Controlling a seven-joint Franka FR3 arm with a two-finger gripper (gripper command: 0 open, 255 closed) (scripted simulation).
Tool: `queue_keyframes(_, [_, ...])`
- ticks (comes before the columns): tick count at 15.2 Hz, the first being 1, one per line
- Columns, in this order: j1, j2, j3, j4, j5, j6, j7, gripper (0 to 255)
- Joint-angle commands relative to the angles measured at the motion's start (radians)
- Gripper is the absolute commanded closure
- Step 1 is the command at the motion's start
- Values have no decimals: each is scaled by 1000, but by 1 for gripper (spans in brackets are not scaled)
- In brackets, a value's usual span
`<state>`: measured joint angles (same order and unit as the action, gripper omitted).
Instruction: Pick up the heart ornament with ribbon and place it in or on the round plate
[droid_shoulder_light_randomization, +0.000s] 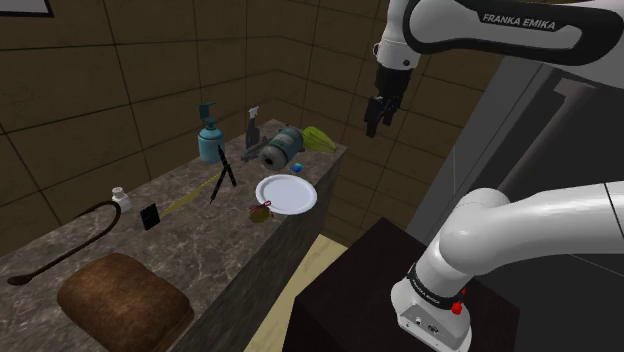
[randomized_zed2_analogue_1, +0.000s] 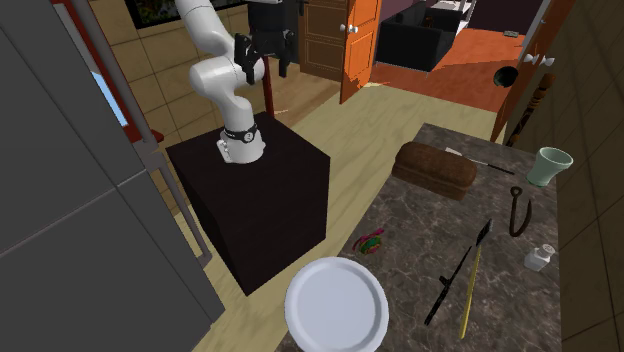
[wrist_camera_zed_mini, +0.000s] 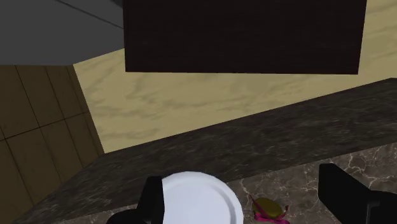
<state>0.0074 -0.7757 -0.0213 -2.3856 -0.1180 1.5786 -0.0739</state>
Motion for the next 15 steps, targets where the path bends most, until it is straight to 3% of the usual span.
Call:
queue_keyframes(1, [0,0,0,0,0,0,0,0])
queue_keyframes(8, [29,130,-8,-116,-6,279,-26,0])
queue_keyframes(15, [55,334,-10,-161,-16,560,-49,0])
